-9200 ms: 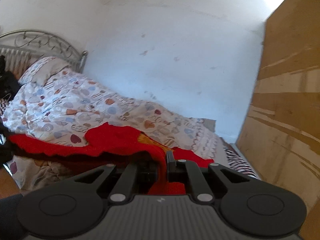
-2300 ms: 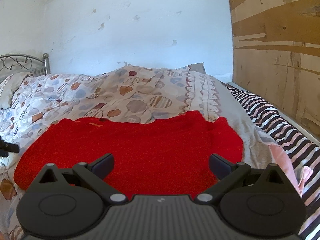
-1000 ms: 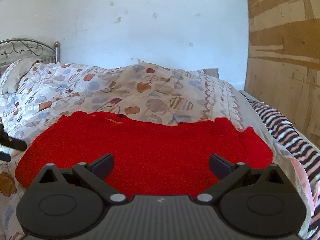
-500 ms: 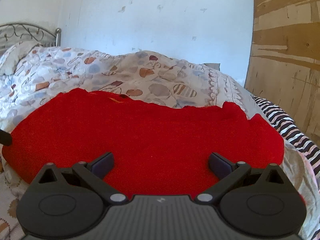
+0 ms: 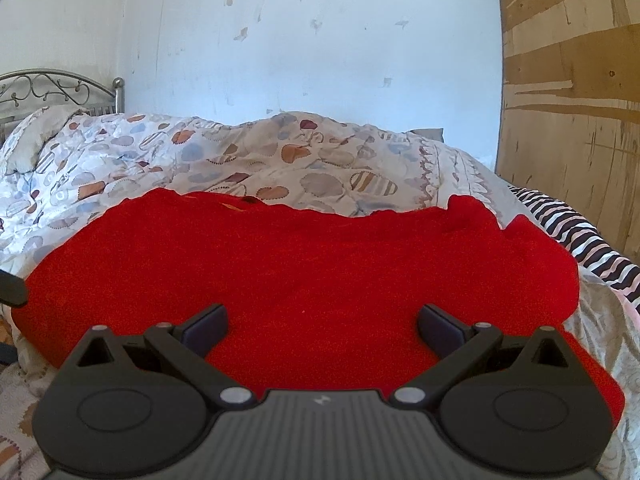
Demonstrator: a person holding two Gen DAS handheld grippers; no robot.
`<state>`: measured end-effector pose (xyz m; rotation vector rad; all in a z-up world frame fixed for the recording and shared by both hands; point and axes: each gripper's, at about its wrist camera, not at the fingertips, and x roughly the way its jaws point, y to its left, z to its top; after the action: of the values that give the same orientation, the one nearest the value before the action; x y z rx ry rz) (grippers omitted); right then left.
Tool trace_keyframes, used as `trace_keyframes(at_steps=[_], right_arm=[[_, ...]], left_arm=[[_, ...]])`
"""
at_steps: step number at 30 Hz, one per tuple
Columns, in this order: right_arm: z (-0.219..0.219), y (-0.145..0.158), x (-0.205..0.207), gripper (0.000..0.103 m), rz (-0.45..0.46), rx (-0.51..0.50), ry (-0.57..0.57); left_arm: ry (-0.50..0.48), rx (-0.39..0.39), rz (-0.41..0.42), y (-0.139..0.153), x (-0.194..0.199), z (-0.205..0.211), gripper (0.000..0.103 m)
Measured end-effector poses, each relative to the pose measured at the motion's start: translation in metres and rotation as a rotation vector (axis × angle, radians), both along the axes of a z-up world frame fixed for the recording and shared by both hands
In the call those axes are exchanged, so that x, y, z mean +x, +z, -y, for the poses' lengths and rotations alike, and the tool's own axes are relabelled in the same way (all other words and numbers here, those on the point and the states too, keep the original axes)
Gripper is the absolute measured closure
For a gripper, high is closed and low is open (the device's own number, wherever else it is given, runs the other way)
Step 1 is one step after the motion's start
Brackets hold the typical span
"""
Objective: Fold small clothes
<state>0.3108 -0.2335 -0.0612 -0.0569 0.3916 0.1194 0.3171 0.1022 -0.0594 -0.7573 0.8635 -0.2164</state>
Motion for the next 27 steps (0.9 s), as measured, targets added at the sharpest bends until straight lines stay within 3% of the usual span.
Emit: trace_keyframes(at_steps=[5,11,16,21,27], right_arm=[[0.001,-0.001,-0.001,0.0,0.005,0.005,0.002],[0.002,-0.002,-0.002,0.0,0.009,0.012,0.004],[0.002,-0.003,-0.002,0.0,0.009,0.013,0.004],[0.002,-0.003,-0.002,0.0,0.01,0.013,0.004],[0.002,-0.002,-0.003,0.0,0.011,0.016,0.005]], left_arm=[[-0.019,-0.032,0.029,0.007,0.011,0.011,0.001],[-0.024,-0.008,0.048,0.006,0.019,0.022,0.001],[0.077,-0.053,0.06,-0.007,0.021,0.015,0.002],[0.188,-0.061,0.086,-0.006,0.021,0.01,0.023],[0.204,-0.044,0.106,-0.006,0.023,0.005,0.025]])
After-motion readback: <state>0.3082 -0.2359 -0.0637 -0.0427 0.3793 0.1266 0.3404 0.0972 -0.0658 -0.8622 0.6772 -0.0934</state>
